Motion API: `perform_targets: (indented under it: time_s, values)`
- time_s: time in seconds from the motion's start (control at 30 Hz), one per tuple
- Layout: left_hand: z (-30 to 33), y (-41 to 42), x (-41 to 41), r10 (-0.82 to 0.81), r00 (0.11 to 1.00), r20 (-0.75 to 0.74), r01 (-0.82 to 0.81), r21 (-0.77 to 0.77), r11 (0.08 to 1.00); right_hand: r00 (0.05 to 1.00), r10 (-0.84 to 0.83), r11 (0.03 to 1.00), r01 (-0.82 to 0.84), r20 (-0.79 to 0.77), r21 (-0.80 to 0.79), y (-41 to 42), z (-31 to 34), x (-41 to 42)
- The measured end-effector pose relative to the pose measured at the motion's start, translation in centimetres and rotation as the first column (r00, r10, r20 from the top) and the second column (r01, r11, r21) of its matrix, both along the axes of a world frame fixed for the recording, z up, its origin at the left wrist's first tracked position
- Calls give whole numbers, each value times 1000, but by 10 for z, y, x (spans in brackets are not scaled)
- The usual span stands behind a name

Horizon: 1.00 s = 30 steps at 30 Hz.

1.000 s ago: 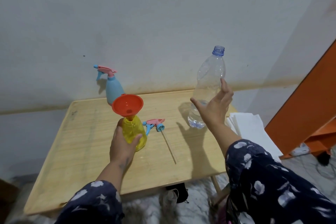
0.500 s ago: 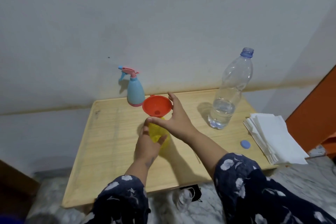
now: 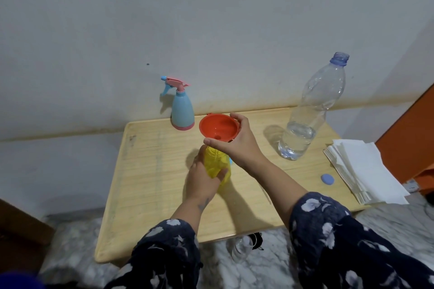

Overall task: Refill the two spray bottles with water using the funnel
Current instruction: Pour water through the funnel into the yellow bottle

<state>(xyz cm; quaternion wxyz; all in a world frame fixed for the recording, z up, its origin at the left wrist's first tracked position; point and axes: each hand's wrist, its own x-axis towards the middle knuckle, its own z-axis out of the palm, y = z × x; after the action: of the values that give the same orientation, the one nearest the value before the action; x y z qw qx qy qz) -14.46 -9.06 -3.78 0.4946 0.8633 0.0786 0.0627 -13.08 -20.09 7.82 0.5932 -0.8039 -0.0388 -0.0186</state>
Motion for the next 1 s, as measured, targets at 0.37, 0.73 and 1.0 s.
perform_targets:
  time_s: [0.37,0.73,1.0]
  values:
    - [5,0,-4,-11,1000,27,11,14,1000,1000,-1,1000,2,-20,26,0,4,0]
    - [0,-5,-1,4,1000,31,-5,12,1000,998,-26,996,31,-55,87,-8,15,11]
    - [-9,-6,0,0,998,56,-3,65,998,970,-183,983,178,-161,-48,-55,-8,53]
